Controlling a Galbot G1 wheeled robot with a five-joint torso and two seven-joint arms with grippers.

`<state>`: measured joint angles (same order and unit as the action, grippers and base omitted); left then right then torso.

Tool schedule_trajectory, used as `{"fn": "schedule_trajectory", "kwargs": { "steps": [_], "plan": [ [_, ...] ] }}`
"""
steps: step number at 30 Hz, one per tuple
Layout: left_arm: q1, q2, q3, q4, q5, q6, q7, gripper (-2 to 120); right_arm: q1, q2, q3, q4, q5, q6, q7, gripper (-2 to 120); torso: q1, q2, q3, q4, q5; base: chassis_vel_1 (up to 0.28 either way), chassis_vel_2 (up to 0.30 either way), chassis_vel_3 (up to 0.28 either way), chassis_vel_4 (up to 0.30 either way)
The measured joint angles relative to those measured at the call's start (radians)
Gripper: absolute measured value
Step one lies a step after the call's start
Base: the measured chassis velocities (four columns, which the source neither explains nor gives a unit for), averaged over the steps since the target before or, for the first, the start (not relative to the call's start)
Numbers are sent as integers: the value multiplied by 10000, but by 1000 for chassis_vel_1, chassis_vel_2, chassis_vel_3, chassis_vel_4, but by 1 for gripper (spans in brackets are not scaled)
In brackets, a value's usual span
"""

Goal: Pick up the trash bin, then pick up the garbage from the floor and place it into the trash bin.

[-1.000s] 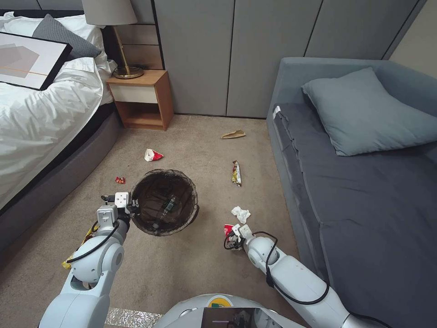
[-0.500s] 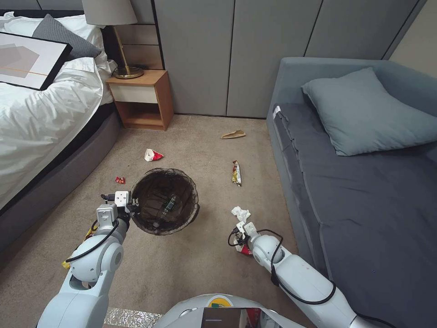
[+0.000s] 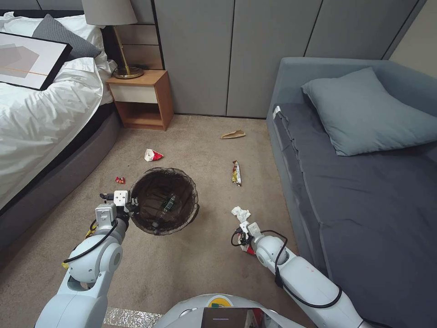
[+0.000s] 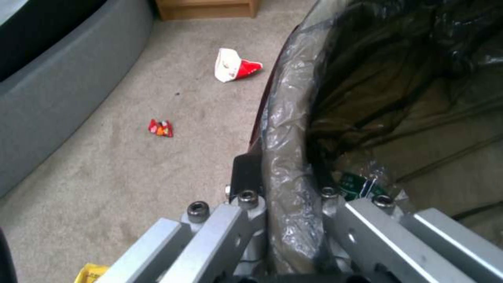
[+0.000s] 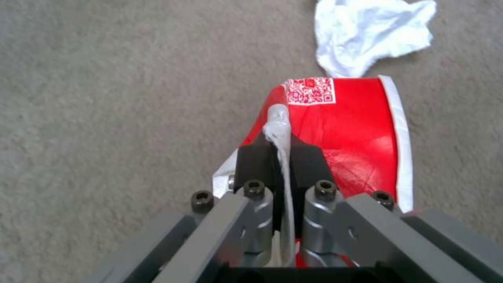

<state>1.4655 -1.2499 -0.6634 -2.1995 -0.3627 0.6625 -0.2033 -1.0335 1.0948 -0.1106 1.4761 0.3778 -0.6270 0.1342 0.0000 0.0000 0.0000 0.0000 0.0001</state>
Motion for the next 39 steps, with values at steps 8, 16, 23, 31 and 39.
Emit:
{"fn": "schedule_trajectory", "kwargs": {
  "steps": [8,16,23,31,39],
  "plan": [
    [14,-16,-1,-29,15,-1,6,3,-258,-276,441,644,5,21,50,0,0,0,0,1,1,0,0,0,0],
    [-12,-16,-2,-58,8,36,-9,3,-763,-857,1772,2524,751,-46,214,0,0,0,0,0,1,0,0,0,0],
    [-108,-28,93,-5,21,115,-15,3,-1500,-1458,3416,5117,1865,15,505,0,0,0,0,-1,1,0,0,0,0],
    [-113,-28,183,-158,52,294,-85,3,-1794,-1792,4816,7581,3455,-309,977,0,0,0,0,-1,1,0,0,0,0],
    [-30,48,133,-436,-124,624,-310,3,-1316,-2541,5567,9317,5756,-869,1570,0,0,0,0,2,-1,0,0,0,0]
  ]
}}
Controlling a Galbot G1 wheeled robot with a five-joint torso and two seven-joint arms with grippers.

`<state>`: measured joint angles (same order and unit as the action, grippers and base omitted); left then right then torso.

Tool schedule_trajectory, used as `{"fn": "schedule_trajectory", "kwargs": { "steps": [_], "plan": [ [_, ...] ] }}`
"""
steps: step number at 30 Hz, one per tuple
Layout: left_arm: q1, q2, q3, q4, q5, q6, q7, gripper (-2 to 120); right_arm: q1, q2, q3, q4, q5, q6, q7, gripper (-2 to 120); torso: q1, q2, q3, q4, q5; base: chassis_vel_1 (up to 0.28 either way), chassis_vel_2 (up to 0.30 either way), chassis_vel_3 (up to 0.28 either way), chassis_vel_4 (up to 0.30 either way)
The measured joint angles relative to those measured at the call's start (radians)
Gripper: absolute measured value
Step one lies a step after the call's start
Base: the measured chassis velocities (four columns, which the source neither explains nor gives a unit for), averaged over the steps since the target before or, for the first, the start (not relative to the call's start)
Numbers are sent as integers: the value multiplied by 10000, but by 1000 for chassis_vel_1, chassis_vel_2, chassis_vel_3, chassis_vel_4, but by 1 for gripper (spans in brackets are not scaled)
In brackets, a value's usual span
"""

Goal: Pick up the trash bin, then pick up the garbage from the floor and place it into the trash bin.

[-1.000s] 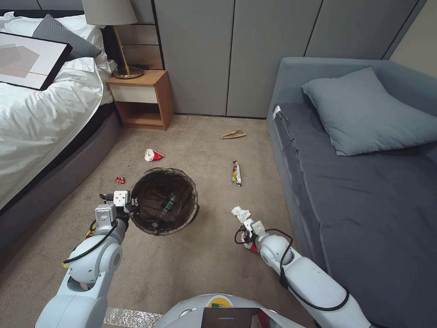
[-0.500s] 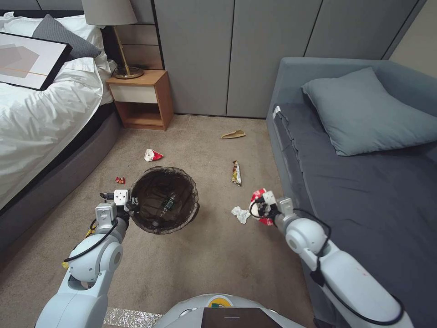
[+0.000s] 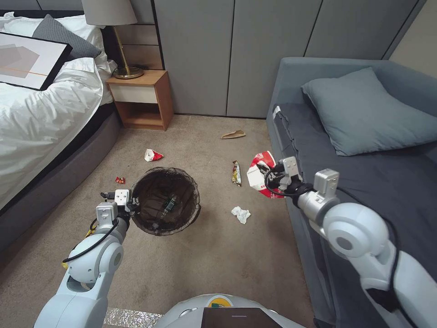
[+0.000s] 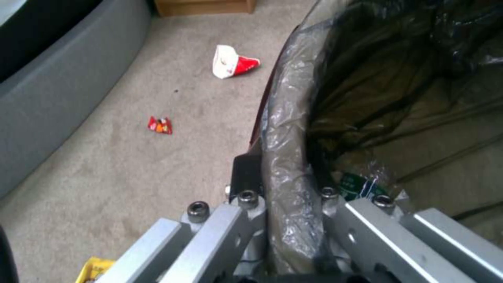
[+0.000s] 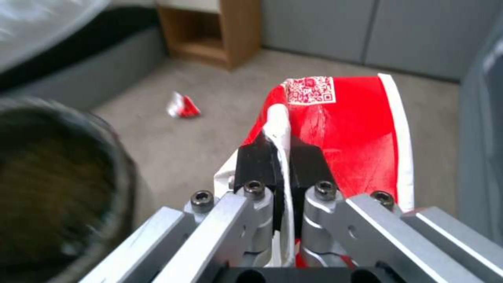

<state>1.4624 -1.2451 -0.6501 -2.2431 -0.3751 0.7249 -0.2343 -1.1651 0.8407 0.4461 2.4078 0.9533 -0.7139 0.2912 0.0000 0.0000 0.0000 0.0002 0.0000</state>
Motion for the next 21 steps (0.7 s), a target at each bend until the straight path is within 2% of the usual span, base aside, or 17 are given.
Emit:
{"fn": "schedule_trajectory", "kwargs": {
  "steps": [2,3,6,7,9,13,15,17,19,21],
  "plan": [
    [33,4,0,-83,-122,100,-129,3,464,-326,168,837,1366,-202,506,0,0,0,0,-2,1,0,0,0,0],
    [33,4,0,-83,-122,100,-129,3,464,-326,168,837,1366,-202,506,0,0,0,0,-2,1,0,0,0,0],
    [72,-13,13,-145,-130,105,-208,3,1043,-677,300,1060,2824,-240,827,0,0,0,0,-1,1,0,0,0,0],
    [72,-13,13,-145,-130,105,-208,3,1043,-677,300,1060,2824,-240,827,0,0,0,0,-1,1,0,0,0,0],
    [90,-17,16,-215,-146,121,-231,3,1637,-1019,328,1062,3920,-244,1013,0,0,0,0,-1,1,0,0,0,0],
    [102,-15,11,-269,-191,122,-268,3,2283,-1340,219,1052,4448,-245,1050,0,0,-1,0,-2,0,0,0,0,0],
    [109,-9,10,-329,-207,123,-274,3,3289,-1544,-105,1024,5244,-242,1279,0,0,-1,0,-2,1,0,0,0,0],
    [100,-10,10,-330,-199,122,-276,3,3636,-1552,-254,1018,5455,-242,1372,0,0,-1,0,-2,1,0,0,0,0],
    [69,-14,19,-271,-135,122,-281,3,4661,-1458,-731,1000,6374,-238,1767,0,0,-1,0,-1,0,0,0,0,0],
    [63,-14,29,-242,-92,123,-282,3,4947,-1412,-863,994,6751,-236,1915,0,0,-1,1,1,0,0,0,0,0]
  ]
}}
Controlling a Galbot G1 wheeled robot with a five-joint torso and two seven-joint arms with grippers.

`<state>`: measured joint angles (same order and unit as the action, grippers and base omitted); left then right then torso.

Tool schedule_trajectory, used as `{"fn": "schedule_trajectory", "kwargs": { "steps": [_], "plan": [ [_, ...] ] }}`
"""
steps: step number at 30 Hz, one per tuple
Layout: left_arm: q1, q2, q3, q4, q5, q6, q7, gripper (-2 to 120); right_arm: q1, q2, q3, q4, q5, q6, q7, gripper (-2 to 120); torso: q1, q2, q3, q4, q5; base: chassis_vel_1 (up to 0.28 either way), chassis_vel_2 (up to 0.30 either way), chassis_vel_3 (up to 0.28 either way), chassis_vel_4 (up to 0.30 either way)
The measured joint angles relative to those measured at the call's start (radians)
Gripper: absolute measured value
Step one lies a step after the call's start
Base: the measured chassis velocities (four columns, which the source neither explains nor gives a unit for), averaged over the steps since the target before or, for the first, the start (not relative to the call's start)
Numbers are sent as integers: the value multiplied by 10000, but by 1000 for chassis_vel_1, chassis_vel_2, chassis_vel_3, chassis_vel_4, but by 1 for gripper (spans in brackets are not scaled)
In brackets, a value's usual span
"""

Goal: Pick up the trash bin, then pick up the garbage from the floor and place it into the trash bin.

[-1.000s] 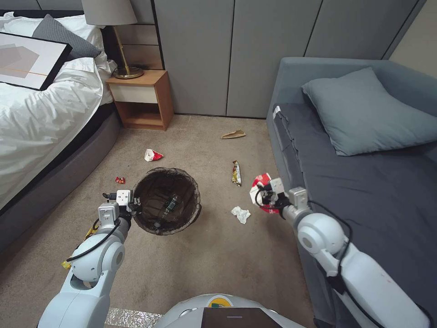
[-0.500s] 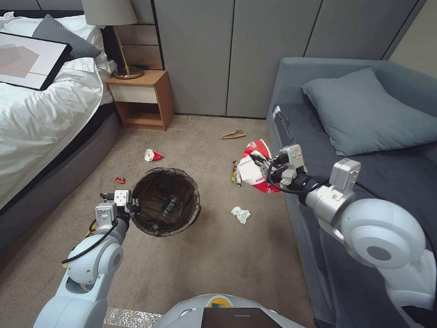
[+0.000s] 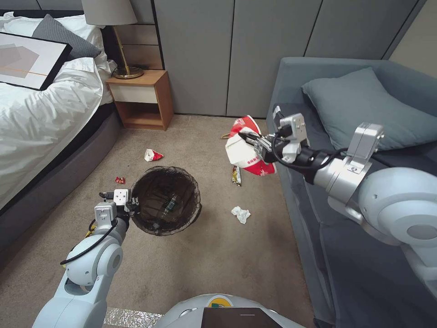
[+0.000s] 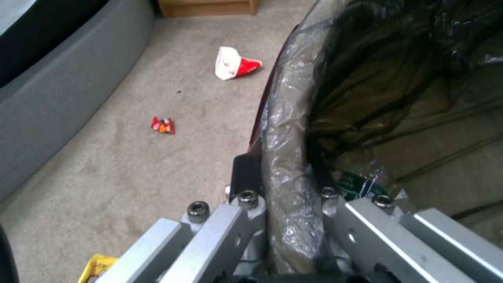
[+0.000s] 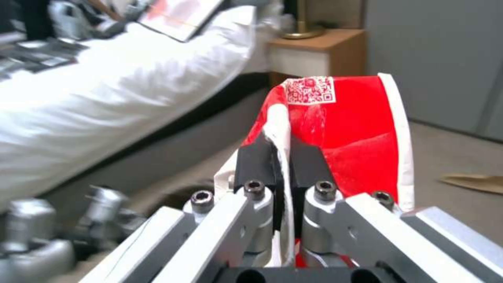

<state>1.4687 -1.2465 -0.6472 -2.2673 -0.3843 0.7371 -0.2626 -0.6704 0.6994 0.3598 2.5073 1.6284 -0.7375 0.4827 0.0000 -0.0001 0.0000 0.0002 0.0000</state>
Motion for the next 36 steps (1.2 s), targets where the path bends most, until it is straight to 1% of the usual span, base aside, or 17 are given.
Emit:
{"fn": "schedule_trajectory", "kwargs": {
  "steps": [2,9,12,13,16,17,18,20,21,24,25,28,30,31,32,33,36],
  "plan": [
    [-18,4,12,74,78,0,0,3,593,13,-276,-10,836,3,182,0,0,0,0,0,0,0,0,0,0],
    [-78,-2,34,237,151,-3,37,3,1640,-266,-844,-38,1933,7,43,0,0,0,0,-6,1,0,0,0,0],
    [-87,-49,39,275,192,-6,71,3,2997,-200,-1615,-252,2795,31,-48,0,0,0,0,-4,0,0,0,0,0],
    [-87,-49,39,275,192,-6,71,3,2997,-200,-1615,-252,2795,31,-48,0,0,0,0,-4,0,0,0,0,0],
    [-90,-65,-12,338,207,-7,105,3,4357,220,-2761,-653,3428,300,-68,0,0,0,0,-2,-2,0,0,0,0],
    [-90,-65,-12,338,207,-7,105,3,4357,220,-2761,-653,3428,300,-68,0,0,0,0,-2,-2,0,0,0,0],
    [-91,-65,-33,363,212,-9,110,3,4645,401,-3134,-793,3468,342,-58,0,0,0,0,0,-2,0,0,0,0],
    [-92,-60,-64,425,215,-10,135,3,5146,802,-4013,-1129,3363,431,-47,0,0,0,0,-2,-2,0,0,0,0],
    [-92,-60,-64,425,215,-10,135,3,5146,802,-4013,-1129,3363,431,-47,0,0,0,0,-2,-2,0,0,0,0],
    [-116,-60,-91,486,214,-11,151,3,5649,1417,-5429,-1929,2660,526,59,0,0,0,0,-1,-3,0,0,0,0],
    [-116,-60,-91,486,214,-11,151,3,5649,1417,-5429,-1929,2660,526,59,0,0,0,0,-1,-3,0,0,0,0],
    [-152,-84,-98,524,211,-14,160,3,5639,2031,-6476,-2761,1825,593,165,0,0,0,1,-1,-3,0,0,0,0],
    [-154,-84,-101,527,210,-14,161,3,5628,2066,-6521,-2802,1788,600,172,0,0,0,1,-1,-3,0,0,0,0],
    [-171,-79,-141,560,196,-16,165,3,5499,2405,-6920,-3216,1367,641,218,0,0,0,1,-2,-2,0,0,0,0],
    [-179,-67,-170,585,188,-17,167,3,5435,2554,-7105,-3409,1094,650,218,0,0,0,0,-2,-3,0,0,0,0],
    [-179,-67,-170,585,188,-17,167,3,5435,2554,-7105,-3409,1094,650,218,0,0,0,0,-2,-3,0,0,0,0],
    [-215,-40,-221,653,159,-17,175,3,5118,2950,-7578,-4058,180,654,74,0,1,0,1,0,-3,0,0,0,0]
  ]
}}
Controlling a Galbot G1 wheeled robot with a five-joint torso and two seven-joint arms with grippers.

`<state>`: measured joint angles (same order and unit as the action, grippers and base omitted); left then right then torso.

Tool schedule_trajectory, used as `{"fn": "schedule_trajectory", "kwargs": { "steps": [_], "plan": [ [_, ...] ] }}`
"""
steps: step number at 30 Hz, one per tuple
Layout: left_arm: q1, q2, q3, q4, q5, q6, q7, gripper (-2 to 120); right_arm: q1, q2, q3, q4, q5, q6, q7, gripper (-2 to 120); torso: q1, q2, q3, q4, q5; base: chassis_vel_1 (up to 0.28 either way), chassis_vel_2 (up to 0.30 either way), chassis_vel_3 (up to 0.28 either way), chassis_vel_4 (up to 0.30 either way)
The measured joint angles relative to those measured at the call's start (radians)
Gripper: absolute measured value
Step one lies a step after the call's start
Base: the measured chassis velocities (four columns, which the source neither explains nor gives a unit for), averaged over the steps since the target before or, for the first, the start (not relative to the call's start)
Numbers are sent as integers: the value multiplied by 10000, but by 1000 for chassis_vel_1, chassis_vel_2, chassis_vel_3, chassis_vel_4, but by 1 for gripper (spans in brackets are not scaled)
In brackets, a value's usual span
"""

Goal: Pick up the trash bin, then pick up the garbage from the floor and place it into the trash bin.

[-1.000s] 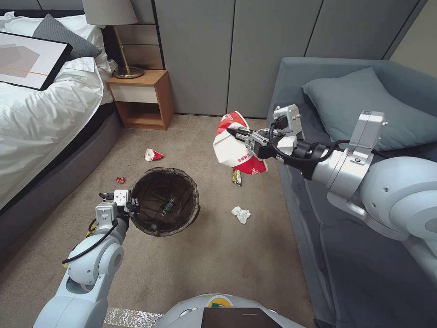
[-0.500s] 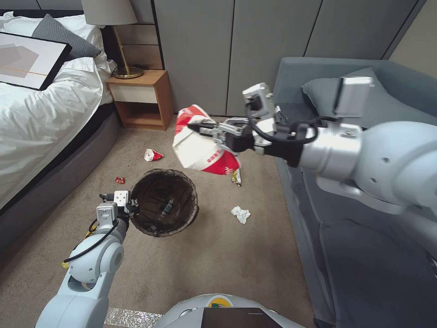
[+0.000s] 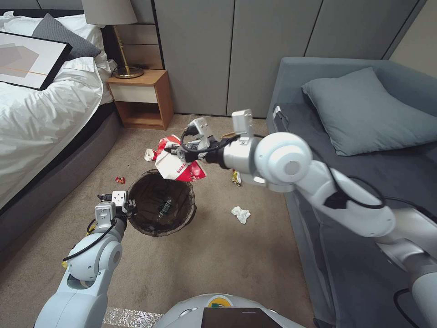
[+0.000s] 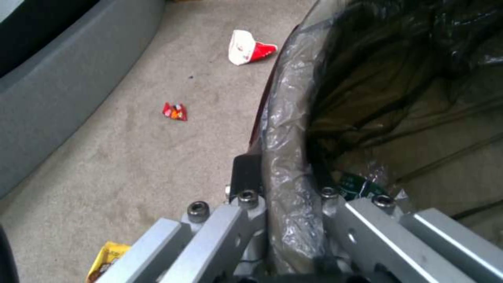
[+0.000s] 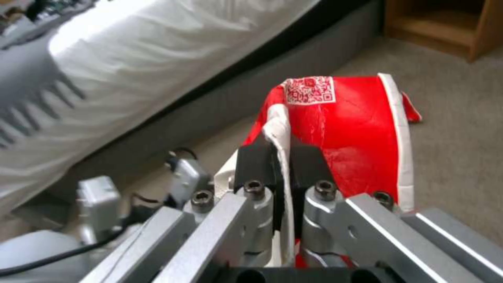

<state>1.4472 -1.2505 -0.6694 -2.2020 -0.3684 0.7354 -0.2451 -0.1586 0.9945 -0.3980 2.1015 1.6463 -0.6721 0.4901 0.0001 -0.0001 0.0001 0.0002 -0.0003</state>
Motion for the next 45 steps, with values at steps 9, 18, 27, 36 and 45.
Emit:
{"fn": "schedule_trajectory", "kwargs": {
  "steps": [9,18,27,36,45],
  "plan": [
    [-93,7,-41,170,-35,-1,23,3,-854,530,-592,-1026,-1488,106,-99,0,-1,0,-1,-3,2,0,0,0,0],
    [-188,9,-21,352,-42,-1,54,3,-1343,1397,-1152,-1868,-1938,274,83,0,0,1,-1,-3,1,0,0,0,0],
    [-198,19,-63,415,-74,-1,120,3,-1348,2608,-1927,-2572,-2059,349,383,0,-1,1,-1,-1,2,0,0,0,0],
    [-128,74,-190,399,-188,-1,145,3,-1283,2942,-2249,-3222,-2397,378,219,0,-1,1,-1,-1,3,0,0,0,0],
    [-92,96,-213,427,-208,0,167,3,-1668,2991,-2237,-4398,-3249,391,-392,0,-1,1,-1,-3,4,0,0,0,0]
  ]
}}
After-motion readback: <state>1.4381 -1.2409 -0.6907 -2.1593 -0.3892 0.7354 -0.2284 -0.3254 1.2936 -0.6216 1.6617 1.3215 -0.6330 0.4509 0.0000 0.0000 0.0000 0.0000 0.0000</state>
